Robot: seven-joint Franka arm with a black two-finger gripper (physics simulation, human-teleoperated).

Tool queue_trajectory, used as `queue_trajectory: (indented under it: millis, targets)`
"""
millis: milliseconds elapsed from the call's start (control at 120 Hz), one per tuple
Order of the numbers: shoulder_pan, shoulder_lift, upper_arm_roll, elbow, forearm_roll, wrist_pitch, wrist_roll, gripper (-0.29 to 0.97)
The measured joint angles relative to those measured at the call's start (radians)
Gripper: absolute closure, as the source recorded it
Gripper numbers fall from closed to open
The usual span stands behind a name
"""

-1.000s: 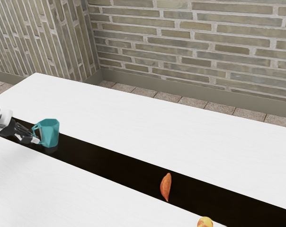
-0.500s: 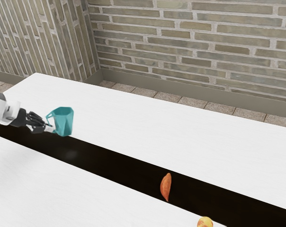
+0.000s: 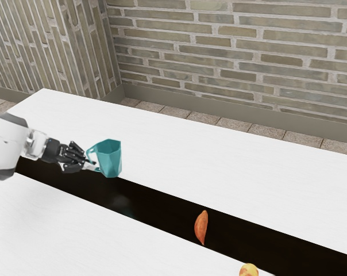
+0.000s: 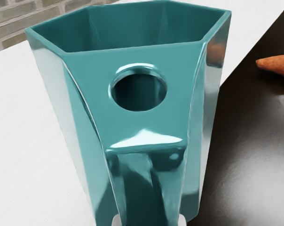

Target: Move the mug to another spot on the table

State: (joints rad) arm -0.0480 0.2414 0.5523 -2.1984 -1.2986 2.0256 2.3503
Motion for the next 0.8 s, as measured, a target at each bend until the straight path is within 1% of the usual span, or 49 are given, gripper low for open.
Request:
queue_trajectory:
  millis: [167,325,583,800]
  targets:
    - [-0.020,0.006,-0.009,-0.018,-0.038,-0.084,0.100,0.76]
    - [-0.029,0.043,-0.028,-0.020,-0.076,-0.134,0.182,0.76]
    - [-0.028,0.122,-0.044,-0.009,-0.113,-0.166,0.277,0.75]
    - [-0.020,0.157,-0.056,0.001,-0.124,-0.176,0.330,0.75]
